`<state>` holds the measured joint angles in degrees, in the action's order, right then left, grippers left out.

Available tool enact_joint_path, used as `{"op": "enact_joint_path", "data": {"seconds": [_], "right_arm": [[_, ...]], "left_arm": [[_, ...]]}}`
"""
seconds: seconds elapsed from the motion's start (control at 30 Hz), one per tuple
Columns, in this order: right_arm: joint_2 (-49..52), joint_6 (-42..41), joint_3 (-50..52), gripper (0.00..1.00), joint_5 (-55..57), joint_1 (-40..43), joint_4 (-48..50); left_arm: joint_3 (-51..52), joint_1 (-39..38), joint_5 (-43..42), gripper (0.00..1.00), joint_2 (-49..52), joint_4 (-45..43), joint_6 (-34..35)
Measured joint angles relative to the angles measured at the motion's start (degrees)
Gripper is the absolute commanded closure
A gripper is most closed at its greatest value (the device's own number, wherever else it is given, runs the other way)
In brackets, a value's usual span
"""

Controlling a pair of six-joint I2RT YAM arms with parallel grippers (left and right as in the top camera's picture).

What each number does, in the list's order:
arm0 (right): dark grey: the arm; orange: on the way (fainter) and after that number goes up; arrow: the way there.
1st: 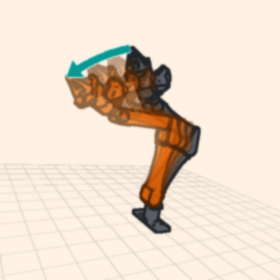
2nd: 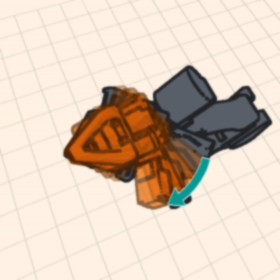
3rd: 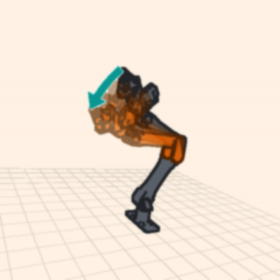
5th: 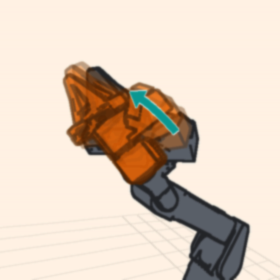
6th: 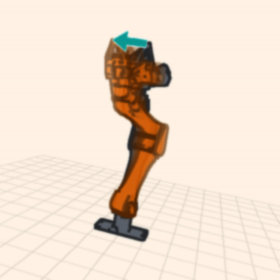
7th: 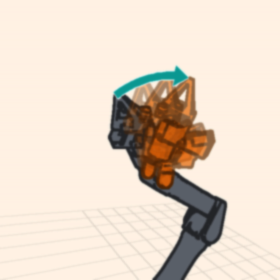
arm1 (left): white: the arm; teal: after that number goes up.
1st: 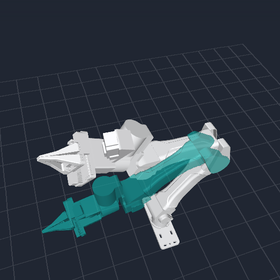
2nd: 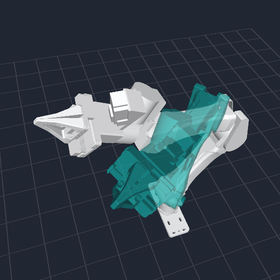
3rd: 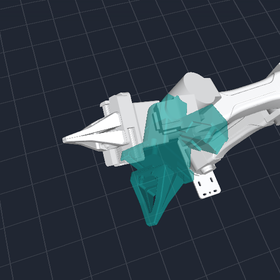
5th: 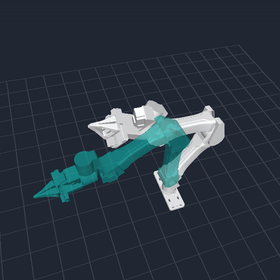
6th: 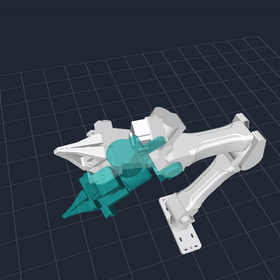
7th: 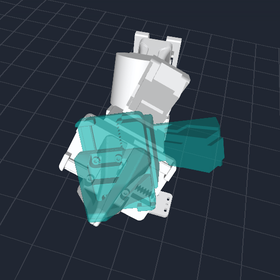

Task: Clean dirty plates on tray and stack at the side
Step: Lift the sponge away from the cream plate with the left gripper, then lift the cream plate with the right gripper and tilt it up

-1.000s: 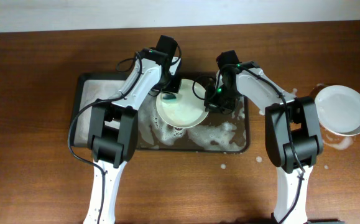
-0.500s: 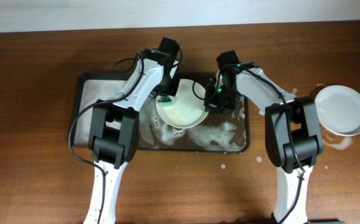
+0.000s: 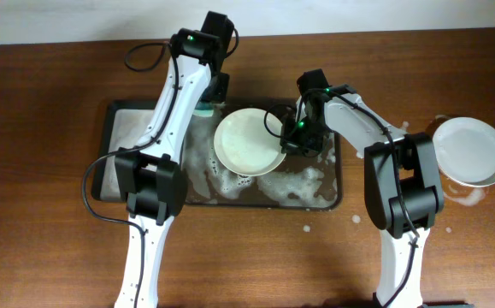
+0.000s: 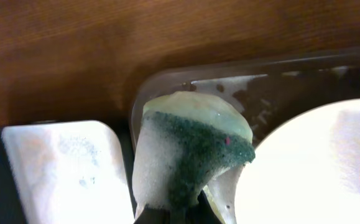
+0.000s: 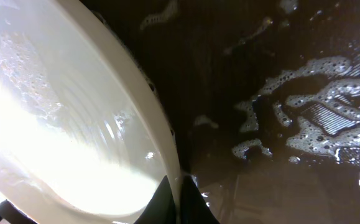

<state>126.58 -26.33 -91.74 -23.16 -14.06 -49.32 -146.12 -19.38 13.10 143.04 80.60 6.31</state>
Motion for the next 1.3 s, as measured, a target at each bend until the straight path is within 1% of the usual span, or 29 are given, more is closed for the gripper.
{"op": "enact_joint_path", "data": {"seconds": [0.03,0.1,0.17,0.2,0.23,0.33,0.37,0.43,0.47,0.53,0.67,0.73,0.87,1.03,1.17,1.3], "right_arm": [[0.0,0.3,0.0,0.96,0.0,0.0,-0.1],[-0.3,0.9,0.0,0.96,0.9,0.0,-1.2],[-2.4,1.3,0.5,0.96,6.6,0.0,-4.7],[-3.7,1.3,0.8,0.96,9.2,0.0,-5.8],[-7.3,1.5,1.3,0.96,14.7,0.0,-8.5],[-17.8,1.5,1.3,0.96,26.7,0.0,-12.6],[-24.0,1.4,1.2,0.96,33.4,-0.2,-14.0],[-28.4,0.0,1.2,0.96,42.9,-1.7,-16.7],[-30.9,-0.7,1.2,0.96,48.5,-3.9,-17.6],[-33.9,-1.7,1.2,0.96,61.9,-11.3,-17.8],[-32.9,-4.0,2.8,0.96,77.9,-22.6,-17.7],[-31.0,-5.5,5.7,0.96,82.1,-25.1,-17.6],[-29.3,-8.4,11.6,0.96,85.2,-25.2,-18.0],[-29.2,-9.6,11.7,0.96,91.8,-25.3,-17.0],[-29.2,-9.7,11.7,0.96,91.9,-25.3,-16.5],[-29.2,-9.6,11.6,0.96,97.0,-26.2,-16.7]], "left_arm": [[-0.6,0.0,-0.7,1.0,0.0,0.7,0.3],[-0.9,0.1,-5.5,1.0,0.0,3.0,1.0],[-0.9,0.3,-10.8,1.0,0.0,4.4,1.2],[-0.9,0.3,-11.9,1.0,0.0,4.5,1.3],[-0.9,0.3,-12.7,1.0,0.0,4.4,1.3],[-0.9,0.3,-14.3,1.0,0.0,4.0,1.3],[-0.9,0.3,-14.7,1.0,0.0,3.9,1.3],[-0.9,0.3,-14.7,1.0,0.0,3.8,1.3],[-0.9,0.3,-14.9,1.0,0.0,3.7,1.3],[-0.9,0.3,-14.9,1.0,0.0,3.5,1.3],[-0.9,0.3,-14.9,1.0,0.0,3.1,1.3],[-0.9,0.3,-14.9,1.0,0.2,3.1,1.3],[-1.0,0.3,-15.6,1.0,2.9,4.0,1.3],[-1.0,0.3,-20.0,1.0,4.6,4.2,1.3],[-1.0,0.3,-21.5,1.0,4.6,4.1,1.3],[-1.0,0.3,-21.9,1.0,4.6,4.1,1.3]]}}
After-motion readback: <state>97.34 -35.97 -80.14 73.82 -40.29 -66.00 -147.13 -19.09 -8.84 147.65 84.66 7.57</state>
